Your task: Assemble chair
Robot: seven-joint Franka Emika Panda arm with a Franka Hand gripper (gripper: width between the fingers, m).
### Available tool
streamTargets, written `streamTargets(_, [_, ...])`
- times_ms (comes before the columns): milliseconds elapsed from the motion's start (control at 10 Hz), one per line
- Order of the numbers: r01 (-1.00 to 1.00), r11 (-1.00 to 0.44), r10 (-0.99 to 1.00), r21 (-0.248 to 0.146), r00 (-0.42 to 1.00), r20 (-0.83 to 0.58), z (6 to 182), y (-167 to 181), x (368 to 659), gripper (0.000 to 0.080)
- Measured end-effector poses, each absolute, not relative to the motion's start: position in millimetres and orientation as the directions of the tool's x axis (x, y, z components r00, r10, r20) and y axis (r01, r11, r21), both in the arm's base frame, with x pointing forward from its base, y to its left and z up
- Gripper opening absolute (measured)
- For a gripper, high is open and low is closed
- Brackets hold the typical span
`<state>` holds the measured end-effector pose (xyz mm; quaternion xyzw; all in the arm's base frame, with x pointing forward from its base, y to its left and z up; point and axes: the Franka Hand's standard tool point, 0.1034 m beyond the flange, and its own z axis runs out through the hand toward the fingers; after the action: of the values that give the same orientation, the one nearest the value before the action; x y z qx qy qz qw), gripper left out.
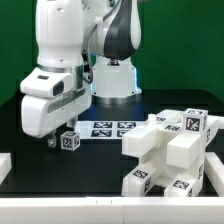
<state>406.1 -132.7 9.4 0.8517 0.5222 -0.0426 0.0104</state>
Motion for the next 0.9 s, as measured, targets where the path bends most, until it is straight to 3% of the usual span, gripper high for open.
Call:
streamTargets(100, [0.87,-0.493,0.868,-0.023,0.49,-0.084,9.6,-132.7,406.2,0.0603])
streamTargets(300, [0.742,-0.67,0.741,-0.01,0.667,-0.079,17.0,-127.6,410.9,0.0641])
streamTargets(400, [0.612,-0.791,0.611,-0.022,0.787,-0.087,19.6,-121.5,415.3,0.0641])
streamTargets(500, [0.461,-0.887,0.46,-0.009,0.884,-0.089,21.3,-112.5,425.3,0.0648])
streamTargets(700, [0.217,-0.976,0.219,-0.027,0.971,-0.092,25.7,-111.2,433.8,0.0649])
streamTargets(900, [0.118,-0.993,0.119,-0.016,0.989,-0.091,24.5,-110.1,433.9,0.0649])
